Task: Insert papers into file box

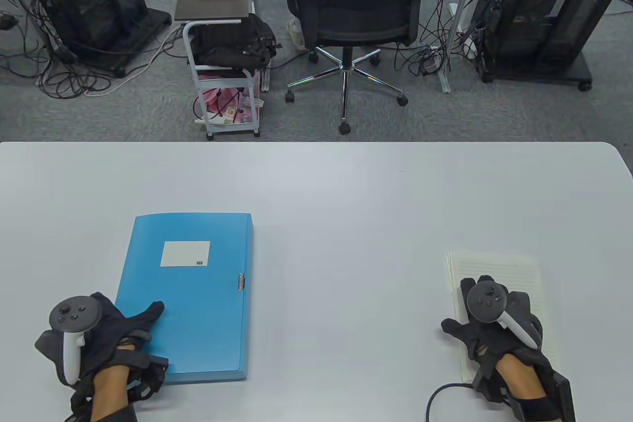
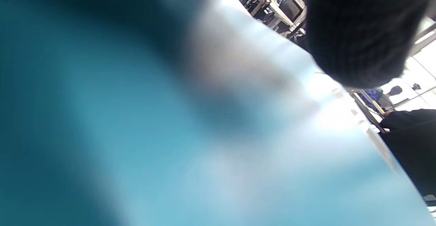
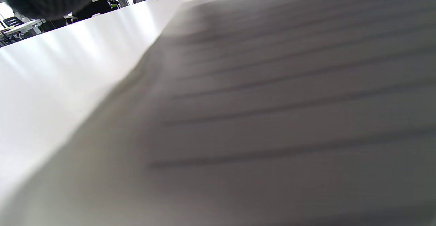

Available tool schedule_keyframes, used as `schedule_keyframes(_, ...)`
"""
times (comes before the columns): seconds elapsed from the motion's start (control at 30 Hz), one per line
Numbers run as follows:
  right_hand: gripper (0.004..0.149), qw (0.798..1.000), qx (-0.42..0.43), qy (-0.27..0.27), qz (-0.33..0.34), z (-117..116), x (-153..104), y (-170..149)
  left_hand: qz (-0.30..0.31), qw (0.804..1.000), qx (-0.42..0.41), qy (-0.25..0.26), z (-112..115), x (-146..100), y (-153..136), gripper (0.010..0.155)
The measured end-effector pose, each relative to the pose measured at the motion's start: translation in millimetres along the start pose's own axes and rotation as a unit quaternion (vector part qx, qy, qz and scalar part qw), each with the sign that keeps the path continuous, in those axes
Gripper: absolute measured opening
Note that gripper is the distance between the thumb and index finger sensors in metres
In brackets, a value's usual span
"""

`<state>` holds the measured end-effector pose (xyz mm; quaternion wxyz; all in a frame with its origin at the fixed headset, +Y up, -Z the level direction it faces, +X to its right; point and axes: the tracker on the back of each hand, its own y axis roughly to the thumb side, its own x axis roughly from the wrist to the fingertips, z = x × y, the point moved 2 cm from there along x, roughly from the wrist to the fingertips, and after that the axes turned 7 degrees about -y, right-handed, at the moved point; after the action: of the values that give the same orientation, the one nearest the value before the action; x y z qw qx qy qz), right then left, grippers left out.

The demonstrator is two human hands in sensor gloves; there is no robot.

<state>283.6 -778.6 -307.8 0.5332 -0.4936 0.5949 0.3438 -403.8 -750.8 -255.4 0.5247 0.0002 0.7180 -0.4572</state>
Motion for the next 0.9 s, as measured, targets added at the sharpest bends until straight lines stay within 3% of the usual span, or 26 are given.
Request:
schedule_keyframes(0.23,0.09,1.0,0.005,-0.008,-0.009,4,-1,-6,-0.017,1.0,-0.013,-0.009,4,7,-9,0.113)
schedule_keyframes(0.4,0.09,0.999,0.028,-0.02,-0.012,8,-3,-10,-0.073,0.995,0.062,0.005,3,6,-6,0.115)
schedule_keyframes(0.47,0.09,0.999,0.036,-0.022,-0.01,10,-3,-10,-0.072,0.996,0.051,-0.003,3,7,-9,0.115)
schedule_keyframes(0.53,0.089,0.999,0.036,-0.027,-0.008,11,-4,-10,-0.032,0.998,0.046,0.008,5,5,-6,0.111)
schedule_keyframes(0.57,0.089,0.999,0.035,-0.026,-0.007,10,-4,-10,-0.049,0.997,0.052,0.011,4,4,-5,0.111)
schedule_keyframes(0.67,0.089,0.999,0.038,-0.021,-0.005,10,-4,-11,-0.027,1.0,0.009,0.007,4,6,-10,0.108)
schedule_keyframes(0.8,0.089,0.999,0.047,-0.026,-0.004,12,-5,-11,-0.013,0.99,-0.13,-0.047,5,10,-18,0.1)
schedule_keyframes(0.9,0.089,0.998,0.051,-0.022,-0.003,11,-4,-11,0.019,0.985,-0.169,-0.039,5,3,-7,0.094)
